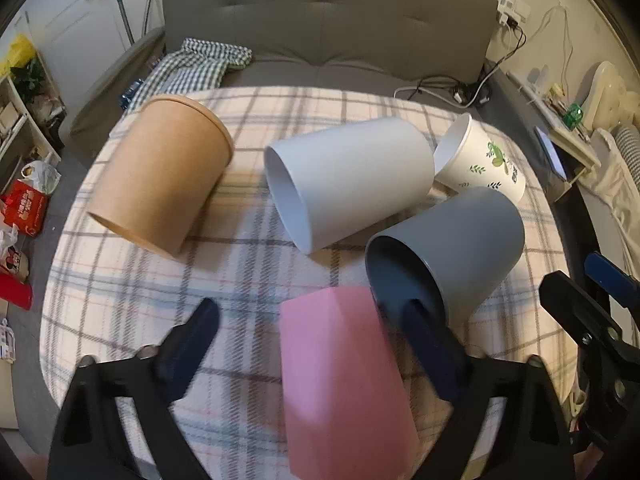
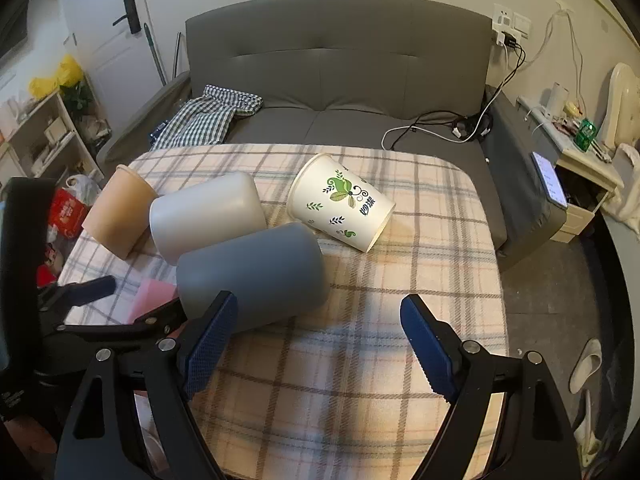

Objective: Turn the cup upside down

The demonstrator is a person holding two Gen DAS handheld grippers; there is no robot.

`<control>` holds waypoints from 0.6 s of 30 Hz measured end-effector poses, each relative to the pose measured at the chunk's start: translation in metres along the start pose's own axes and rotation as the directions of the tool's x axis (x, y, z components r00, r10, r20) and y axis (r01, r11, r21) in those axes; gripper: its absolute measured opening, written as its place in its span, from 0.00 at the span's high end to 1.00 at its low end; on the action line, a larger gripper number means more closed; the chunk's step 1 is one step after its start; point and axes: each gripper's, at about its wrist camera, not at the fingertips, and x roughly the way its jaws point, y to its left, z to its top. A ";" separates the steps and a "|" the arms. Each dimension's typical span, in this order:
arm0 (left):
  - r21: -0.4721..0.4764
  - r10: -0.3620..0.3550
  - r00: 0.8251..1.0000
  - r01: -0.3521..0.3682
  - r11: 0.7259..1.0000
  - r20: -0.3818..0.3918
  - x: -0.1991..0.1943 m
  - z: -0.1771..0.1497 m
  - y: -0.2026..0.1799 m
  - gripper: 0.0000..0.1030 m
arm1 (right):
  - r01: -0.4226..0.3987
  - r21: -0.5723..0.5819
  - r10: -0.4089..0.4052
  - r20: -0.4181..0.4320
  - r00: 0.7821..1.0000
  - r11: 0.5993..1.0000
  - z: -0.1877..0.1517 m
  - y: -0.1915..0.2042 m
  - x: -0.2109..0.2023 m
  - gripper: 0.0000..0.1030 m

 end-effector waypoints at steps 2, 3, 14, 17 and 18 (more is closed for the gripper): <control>-0.002 -0.003 0.999 0.002 1.000 -0.035 0.007 0.002 -0.001 0.25 | -0.004 0.003 0.004 0.000 1.000 1.000 0.000 -0.002 0.000 0.19; -0.007 -0.005 0.999 0.005 1.000 -0.052 0.011 0.002 -0.001 0.27 | -0.004 0.005 0.004 0.001 1.000 1.000 0.000 -0.003 0.001 0.19; -0.006 -0.044 0.995 0.044 0.999 -0.088 0.011 0.007 -0.006 0.44 | -0.021 0.044 0.021 -0.004 1.000 0.999 0.002 -0.012 0.006 0.19; -0.005 -0.040 0.998 0.040 0.999 -0.049 -0.002 0.009 -0.001 0.46 | -0.020 0.048 0.020 -0.003 1.000 0.999 0.003 -0.013 0.007 0.19; -0.002 -0.033 0.999 0.033 0.999 -0.031 -0.008 0.009 0.001 0.46 | -0.020 0.049 0.021 -0.003 1.000 0.999 0.003 -0.013 0.007 0.19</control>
